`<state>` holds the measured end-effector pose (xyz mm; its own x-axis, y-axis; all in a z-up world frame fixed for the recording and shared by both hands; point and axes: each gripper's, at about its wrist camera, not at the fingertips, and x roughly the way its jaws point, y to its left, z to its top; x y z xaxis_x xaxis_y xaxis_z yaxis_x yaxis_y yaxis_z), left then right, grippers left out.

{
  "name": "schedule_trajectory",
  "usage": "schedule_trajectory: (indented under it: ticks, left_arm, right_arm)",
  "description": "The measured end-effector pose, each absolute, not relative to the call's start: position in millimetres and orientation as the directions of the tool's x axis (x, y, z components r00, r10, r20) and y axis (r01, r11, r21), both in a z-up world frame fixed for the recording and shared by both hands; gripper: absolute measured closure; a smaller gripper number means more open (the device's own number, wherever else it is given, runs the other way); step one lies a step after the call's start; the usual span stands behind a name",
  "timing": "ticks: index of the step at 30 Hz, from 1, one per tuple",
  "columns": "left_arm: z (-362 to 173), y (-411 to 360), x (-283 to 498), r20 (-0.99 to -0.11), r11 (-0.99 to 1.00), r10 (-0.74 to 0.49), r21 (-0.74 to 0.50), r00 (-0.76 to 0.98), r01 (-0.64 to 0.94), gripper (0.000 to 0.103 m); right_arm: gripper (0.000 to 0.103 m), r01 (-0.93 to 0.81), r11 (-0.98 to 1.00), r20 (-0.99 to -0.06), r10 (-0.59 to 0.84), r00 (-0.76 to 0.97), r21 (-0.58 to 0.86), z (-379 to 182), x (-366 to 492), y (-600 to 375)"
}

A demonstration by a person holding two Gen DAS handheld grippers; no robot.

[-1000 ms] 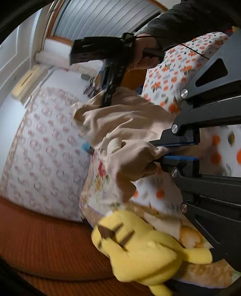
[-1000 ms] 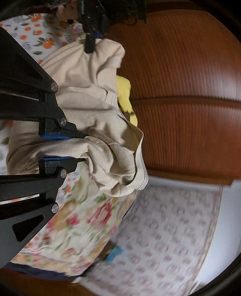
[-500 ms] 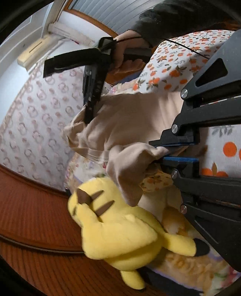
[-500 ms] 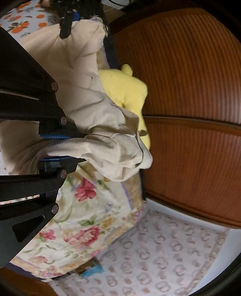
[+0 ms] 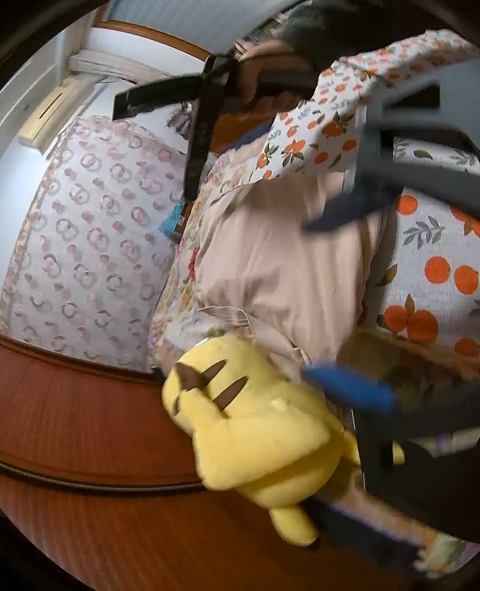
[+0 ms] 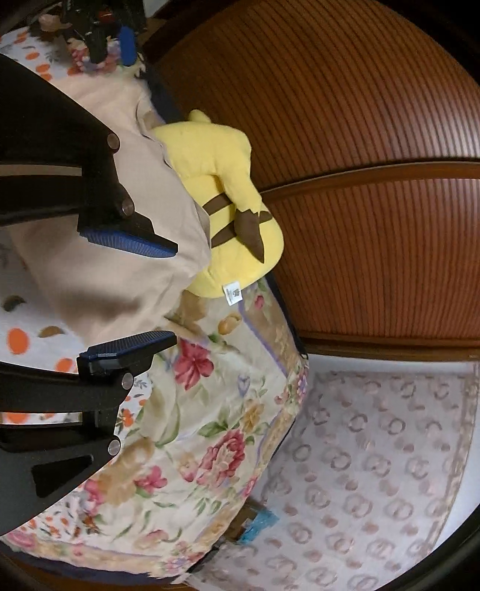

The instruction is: Fold small clothes

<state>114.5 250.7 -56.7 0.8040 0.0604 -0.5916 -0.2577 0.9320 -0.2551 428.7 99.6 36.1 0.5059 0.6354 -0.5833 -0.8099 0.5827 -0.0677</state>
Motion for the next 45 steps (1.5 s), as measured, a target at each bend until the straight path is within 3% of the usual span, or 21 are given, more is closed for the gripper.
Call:
schedule_trajectory:
  ticks: [5,6,15,19,24,45]
  left_arm:
    - [-38.8,229.6,113.9,-0.572,0.960,0.099,-0.162,0.814,-0.230,0.010]
    - [-36.8,226.3,114.0,-0.569,0.962,0.096,-0.157,0.817,-0.222,0.000]
    - [-17.0,174.3,108.1,-0.532,0.980,-0.001,-0.168,0.847,-0.105,0.000]
    - [-9.4,146.7,105.4,-0.521,0.986,-0.037,-0.157,0.853,-0.054,0.000]
    - [-0.7,114.4,101.1,-0.506,0.990,-0.070,-0.140,0.859,-0.002,0.000]
    - [59.8,23.5,78.1,-0.440,0.996,-0.086,-0.056,0.894,0.069,0.000]
  right_arm:
    - [0.060,-0.783,0.620,-0.555,0.635,0.538,-0.049,30.2,390.4,69.1]
    - [0.060,-0.776,0.629,-0.549,0.634,0.545,-0.044,31.8,378.7,57.9]
    - [0.050,-0.706,0.708,-0.496,0.607,0.621,-0.019,38.1,293.1,-29.7]
    - [0.031,-0.679,0.734,-0.477,0.593,0.649,-0.011,39.0,254.3,-62.6]
    - [0.025,-0.630,0.777,-0.446,0.563,0.696,-0.001,42.2,208.0,-95.9]
    - [0.024,-0.342,0.939,-0.293,0.334,0.896,0.026,63.2,46.8,-165.0]
